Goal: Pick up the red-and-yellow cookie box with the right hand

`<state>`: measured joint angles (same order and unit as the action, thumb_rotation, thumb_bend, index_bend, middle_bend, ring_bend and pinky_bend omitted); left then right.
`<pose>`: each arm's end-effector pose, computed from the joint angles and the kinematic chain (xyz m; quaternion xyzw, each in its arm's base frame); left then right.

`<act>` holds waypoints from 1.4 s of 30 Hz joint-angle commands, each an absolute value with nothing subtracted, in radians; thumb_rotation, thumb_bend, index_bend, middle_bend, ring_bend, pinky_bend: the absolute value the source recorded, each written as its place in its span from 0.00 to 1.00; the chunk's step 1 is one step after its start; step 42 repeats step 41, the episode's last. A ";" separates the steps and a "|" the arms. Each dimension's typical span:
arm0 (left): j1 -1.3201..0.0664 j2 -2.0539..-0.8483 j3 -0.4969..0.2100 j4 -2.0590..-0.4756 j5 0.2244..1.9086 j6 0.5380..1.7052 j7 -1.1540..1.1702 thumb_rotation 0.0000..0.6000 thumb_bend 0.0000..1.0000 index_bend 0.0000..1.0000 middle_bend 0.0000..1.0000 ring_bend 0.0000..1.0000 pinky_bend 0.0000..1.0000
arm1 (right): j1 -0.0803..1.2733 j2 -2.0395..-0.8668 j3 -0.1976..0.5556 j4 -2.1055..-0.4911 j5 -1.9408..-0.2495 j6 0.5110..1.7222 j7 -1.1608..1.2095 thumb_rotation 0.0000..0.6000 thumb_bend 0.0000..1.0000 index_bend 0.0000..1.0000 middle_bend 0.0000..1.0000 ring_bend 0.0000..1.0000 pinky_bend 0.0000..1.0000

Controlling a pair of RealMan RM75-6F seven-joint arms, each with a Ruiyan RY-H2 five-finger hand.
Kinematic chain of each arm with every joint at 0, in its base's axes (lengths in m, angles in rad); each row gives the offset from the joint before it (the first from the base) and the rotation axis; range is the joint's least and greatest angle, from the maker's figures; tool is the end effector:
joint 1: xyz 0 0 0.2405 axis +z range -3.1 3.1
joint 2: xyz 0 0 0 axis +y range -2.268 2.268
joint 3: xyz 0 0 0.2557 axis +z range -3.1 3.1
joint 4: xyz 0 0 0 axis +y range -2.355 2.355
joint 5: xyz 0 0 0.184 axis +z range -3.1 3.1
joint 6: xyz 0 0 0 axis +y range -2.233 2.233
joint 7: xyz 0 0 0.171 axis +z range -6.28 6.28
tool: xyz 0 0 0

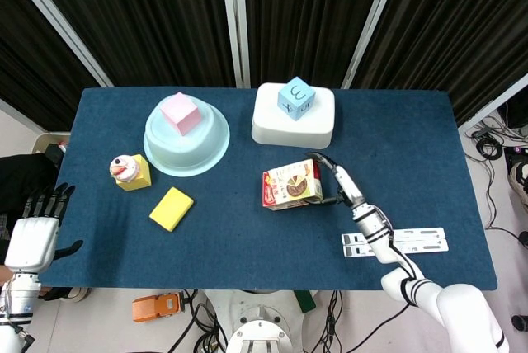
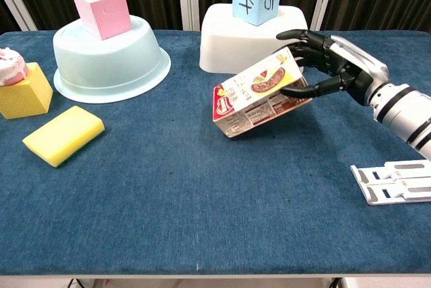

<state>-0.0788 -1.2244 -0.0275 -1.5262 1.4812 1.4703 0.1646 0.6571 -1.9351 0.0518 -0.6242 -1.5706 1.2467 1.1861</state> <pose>-0.3149 0.2003 0.1516 -0.6216 -0.3608 -0.3292 0.6124 -0.1922 -0.3618 -0.0417 0.5151 -0.5870 0.6033 0.1618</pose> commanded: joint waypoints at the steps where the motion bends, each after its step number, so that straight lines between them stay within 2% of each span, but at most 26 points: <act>1: -0.080 -1.226 -0.027 -1.525 1.481 1.469 0.163 1.00 0.00 0.05 0.06 0.00 0.00 | 0.648 -1.911 0.028 -0.639 -1.587 1.231 1.174 1.00 0.32 0.01 0.16 0.05 0.01; 5: -0.080 -1.223 -0.028 -1.524 1.477 1.467 0.161 1.00 0.00 0.05 0.06 0.00 0.00 | 0.629 -1.861 0.011 -0.696 -1.595 1.237 1.138 1.00 0.32 0.00 0.01 0.00 0.00; 13: -0.085 -1.222 -0.031 -1.521 1.480 1.465 0.152 1.00 0.00 0.05 0.06 0.00 0.00 | 0.598 -1.699 -0.034 -0.894 -1.596 1.182 1.007 1.00 0.32 0.00 0.00 0.00 0.00; 17: -0.090 -1.223 -0.034 -1.522 1.483 1.466 0.152 1.00 0.00 0.05 0.06 0.00 0.00 | 0.572 -1.559 -0.021 -1.067 -1.561 1.183 0.805 1.00 0.29 0.00 0.00 0.00 0.00; 23: -0.094 -1.234 -0.041 -1.514 1.485 1.472 0.142 1.00 0.00 0.05 0.06 0.00 0.00 | 0.446 -1.280 0.005 -1.412 -1.444 1.297 0.311 1.00 0.29 0.00 0.00 0.00 0.00; 26: -0.093 -1.243 -0.043 -1.508 1.485 1.478 0.135 1.00 0.00 0.05 0.06 0.00 0.00 | 0.382 -1.191 0.007 -1.522 -1.401 1.361 0.192 1.00 0.29 0.00 0.00 0.00 0.00; 30: -0.087 -1.252 -0.045 -1.502 1.485 1.492 0.133 1.00 0.00 0.05 0.06 0.00 0.00 | 0.290 -1.125 -0.006 -1.572 -1.381 1.454 0.145 1.00 0.29 0.00 0.00 0.00 0.00; 34: -0.076 -1.254 -0.044 -1.504 1.488 1.514 0.134 1.00 0.00 0.05 0.06 0.00 0.00 | 0.208 -1.119 -0.018 -1.547 -1.396 1.530 0.216 1.00 0.29 0.00 0.00 0.00 0.00; 42: -0.066 -1.252 -0.036 -1.516 1.495 1.528 0.146 1.00 0.00 0.05 0.06 0.00 0.00 | 0.134 -1.142 -0.031 -1.481 -1.418 1.554 0.329 1.00 0.29 0.00 0.00 0.00 0.00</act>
